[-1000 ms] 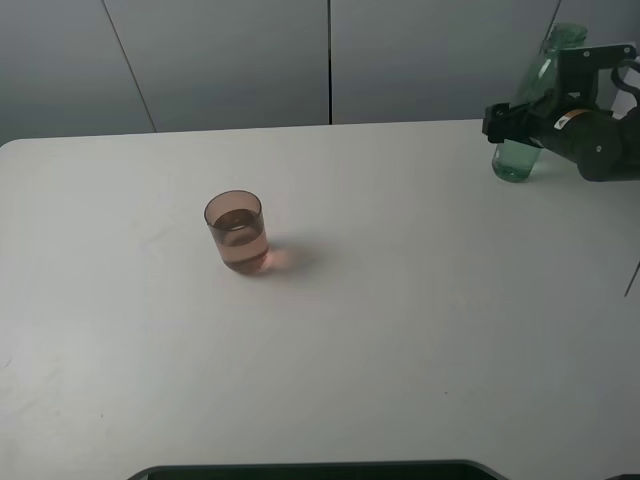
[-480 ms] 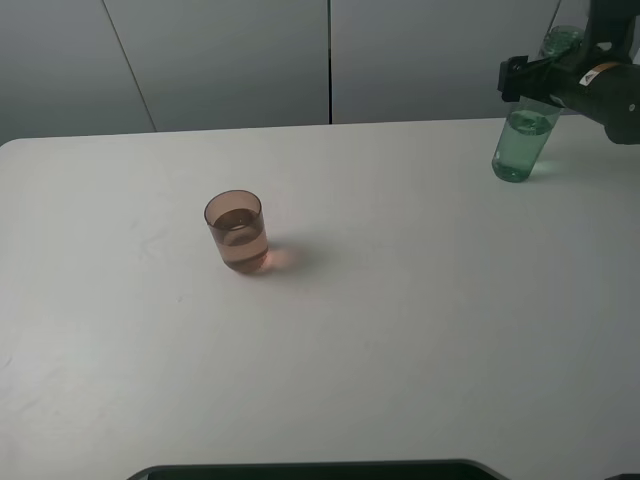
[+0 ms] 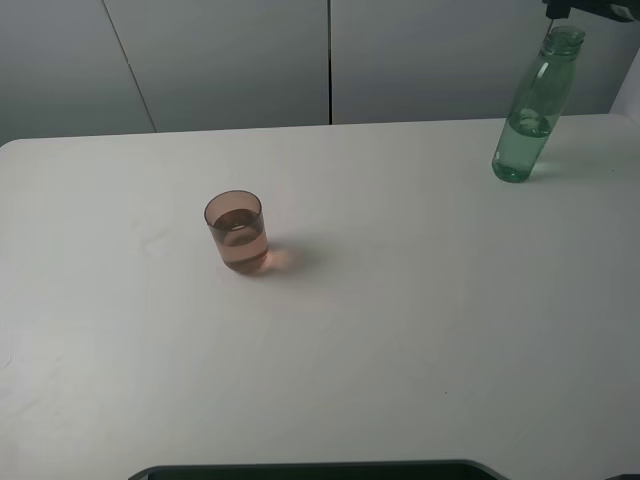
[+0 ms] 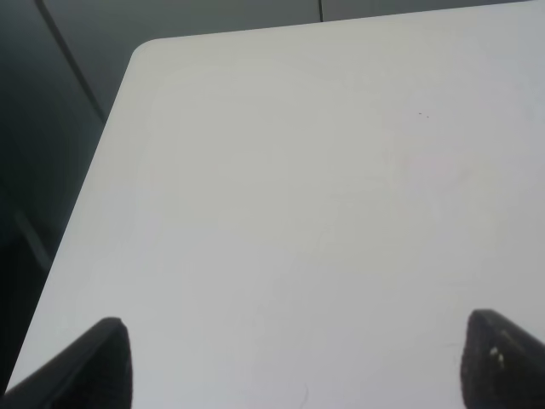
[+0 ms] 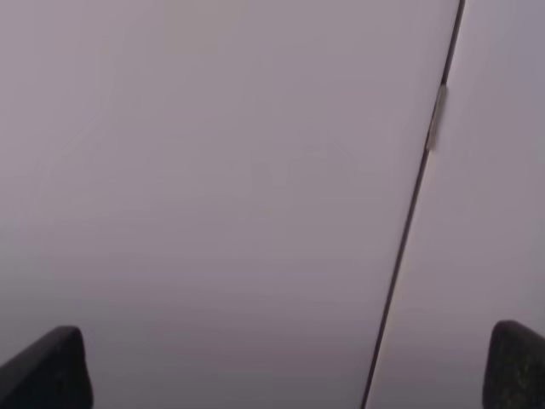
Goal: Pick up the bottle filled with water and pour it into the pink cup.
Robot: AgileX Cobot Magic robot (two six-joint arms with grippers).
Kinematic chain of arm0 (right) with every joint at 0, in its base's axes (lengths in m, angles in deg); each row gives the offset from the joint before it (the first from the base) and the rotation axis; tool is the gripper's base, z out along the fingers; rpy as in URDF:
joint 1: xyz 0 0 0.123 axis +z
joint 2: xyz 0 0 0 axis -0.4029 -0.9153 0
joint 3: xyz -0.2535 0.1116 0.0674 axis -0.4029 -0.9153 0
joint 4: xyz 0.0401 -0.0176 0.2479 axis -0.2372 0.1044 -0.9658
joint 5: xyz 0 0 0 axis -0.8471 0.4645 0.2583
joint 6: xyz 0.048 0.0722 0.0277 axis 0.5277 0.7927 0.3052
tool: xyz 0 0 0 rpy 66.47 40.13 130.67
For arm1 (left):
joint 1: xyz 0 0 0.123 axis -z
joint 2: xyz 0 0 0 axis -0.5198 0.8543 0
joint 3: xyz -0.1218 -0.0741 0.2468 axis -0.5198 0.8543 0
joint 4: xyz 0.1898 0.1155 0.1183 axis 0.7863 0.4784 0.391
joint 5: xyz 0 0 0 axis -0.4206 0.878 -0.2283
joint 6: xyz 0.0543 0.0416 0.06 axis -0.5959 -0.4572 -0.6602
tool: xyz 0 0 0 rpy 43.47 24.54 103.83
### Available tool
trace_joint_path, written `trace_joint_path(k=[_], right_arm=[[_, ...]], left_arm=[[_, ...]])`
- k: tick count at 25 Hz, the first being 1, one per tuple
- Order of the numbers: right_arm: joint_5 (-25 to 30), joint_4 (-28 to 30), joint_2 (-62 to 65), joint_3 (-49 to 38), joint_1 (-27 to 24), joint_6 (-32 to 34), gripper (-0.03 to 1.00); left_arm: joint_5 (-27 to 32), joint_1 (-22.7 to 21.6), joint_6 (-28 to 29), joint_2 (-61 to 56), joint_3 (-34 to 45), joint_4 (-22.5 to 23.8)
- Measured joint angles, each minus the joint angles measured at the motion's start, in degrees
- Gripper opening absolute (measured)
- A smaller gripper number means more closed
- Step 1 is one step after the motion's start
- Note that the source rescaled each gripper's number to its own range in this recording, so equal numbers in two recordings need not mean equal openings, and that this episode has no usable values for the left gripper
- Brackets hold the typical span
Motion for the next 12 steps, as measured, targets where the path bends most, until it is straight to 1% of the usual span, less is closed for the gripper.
trace_joint_path(k=[2, 5, 6, 7, 9, 11, 12], right_arm=[[10.8, 0.0, 3.1, 3.3, 0.0, -0.1, 1.0], [29.0, -0.1, 7.1, 8.7, 0.0, -0.1, 1.0], [34.3, -0.4, 8.1, 10.2, 0.0, -0.1, 1.0], [42.0, -1.3, 9.2, 12.2, 0.0, -0.1, 1.0], [53.1, -2.7, 11.1, 14.9, 0.0, -0.8, 1.0], [66.3, -3.3, 12.8, 17.0, 0.0, -1.6, 1.0], [70.7, -3.3, 13.6, 17.4, 0.0, -1.7, 1.0]], left_arm=[[0.0, 0.0, 0.0, 0.0, 0.0, 0.0], [0.0, 0.0, 0.0, 0.0, 0.0, 0.0], [0.0, 0.0, 0.0, 0.0, 0.0, 0.0], [0.0, 0.0, 0.0, 0.0, 0.0, 0.0], [0.0, 0.0, 0.0, 0.0, 0.0, 0.0], [0.0, 0.0, 0.0, 0.0, 0.0, 0.0], [0.0, 0.0, 0.0, 0.0, 0.0, 0.0]])
